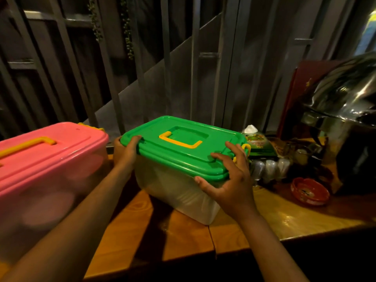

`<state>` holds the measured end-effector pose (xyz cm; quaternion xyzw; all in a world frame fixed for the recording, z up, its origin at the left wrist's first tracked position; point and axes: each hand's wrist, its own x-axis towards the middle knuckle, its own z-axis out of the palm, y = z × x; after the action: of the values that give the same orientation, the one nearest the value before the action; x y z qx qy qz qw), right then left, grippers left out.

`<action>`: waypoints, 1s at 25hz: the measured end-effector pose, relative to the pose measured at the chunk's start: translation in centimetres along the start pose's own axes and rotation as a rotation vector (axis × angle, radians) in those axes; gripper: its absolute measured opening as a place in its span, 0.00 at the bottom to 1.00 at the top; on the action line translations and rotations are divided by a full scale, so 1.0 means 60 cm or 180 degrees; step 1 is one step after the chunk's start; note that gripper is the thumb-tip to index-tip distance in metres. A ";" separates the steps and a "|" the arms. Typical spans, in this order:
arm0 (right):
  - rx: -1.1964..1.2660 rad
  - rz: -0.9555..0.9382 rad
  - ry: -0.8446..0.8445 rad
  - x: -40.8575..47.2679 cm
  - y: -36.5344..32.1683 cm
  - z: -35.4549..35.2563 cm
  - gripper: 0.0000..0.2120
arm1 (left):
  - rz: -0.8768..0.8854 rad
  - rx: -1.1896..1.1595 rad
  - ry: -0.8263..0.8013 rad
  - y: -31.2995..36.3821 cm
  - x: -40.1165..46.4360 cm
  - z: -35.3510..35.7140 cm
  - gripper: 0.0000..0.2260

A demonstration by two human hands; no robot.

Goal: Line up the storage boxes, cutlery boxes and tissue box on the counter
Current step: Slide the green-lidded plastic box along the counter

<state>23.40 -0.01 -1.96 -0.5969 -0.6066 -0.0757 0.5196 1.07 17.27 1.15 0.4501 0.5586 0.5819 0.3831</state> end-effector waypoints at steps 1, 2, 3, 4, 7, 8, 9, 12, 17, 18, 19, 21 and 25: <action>0.0049 -0.0021 -0.0077 0.009 0.010 -0.005 0.30 | 0.0017 -0.0064 0.0109 -0.007 -0.001 0.000 0.25; 0.0046 -0.0030 -0.0159 0.016 0.019 -0.010 0.30 | 0.0006 -0.0145 0.0218 -0.011 -0.004 0.001 0.26; -0.0001 0.0014 -0.0213 0.022 0.029 -0.017 0.29 | -0.0022 -0.0188 0.0239 -0.014 -0.006 0.003 0.26; -0.0035 0.0102 -0.0253 0.029 0.042 -0.023 0.29 | -0.0058 -0.0214 0.0221 -0.014 -0.007 0.006 0.25; 0.0097 0.0374 -0.0310 0.049 0.074 -0.037 0.28 | -0.0268 -0.0112 0.0173 -0.013 -0.003 0.021 0.26; 0.0127 0.0405 -0.0249 0.055 0.084 -0.037 0.27 | -0.0286 -0.0067 0.0090 -0.011 -0.005 0.028 0.28; 0.0096 0.0415 -0.0170 0.061 0.092 -0.034 0.26 | -0.0245 -0.0049 0.0020 -0.011 -0.007 0.034 0.31; -0.0038 0.0562 -0.0105 0.084 0.115 -0.020 0.28 | -0.0172 -0.0036 -0.0113 -0.014 -0.013 0.056 0.36; -0.0238 0.0507 -0.0494 0.148 0.189 -0.025 0.39 | -0.0332 -0.0251 0.0017 -0.012 -0.029 0.105 0.34; -0.0199 0.0502 -0.0533 0.161 0.200 -0.022 0.38 | -0.0337 -0.0294 0.0048 -0.012 -0.029 0.115 0.34; -0.0153 0.0492 -0.0561 0.170 0.208 -0.017 0.38 | -0.0343 -0.0303 0.0064 -0.010 -0.028 0.122 0.35; -0.0057 0.0453 -0.0592 0.186 0.226 -0.006 0.37 | -0.0374 -0.0277 0.0071 -0.005 -0.021 0.136 0.38; 0.0047 0.0363 -0.0651 0.224 0.268 0.015 0.39 | -0.0396 -0.0214 0.0149 -0.006 -0.001 0.164 0.39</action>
<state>39.25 13.73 -1.20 -0.6313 -0.6220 0.0198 0.4628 10.44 20.27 0.47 0.3877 0.5745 0.5857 0.4202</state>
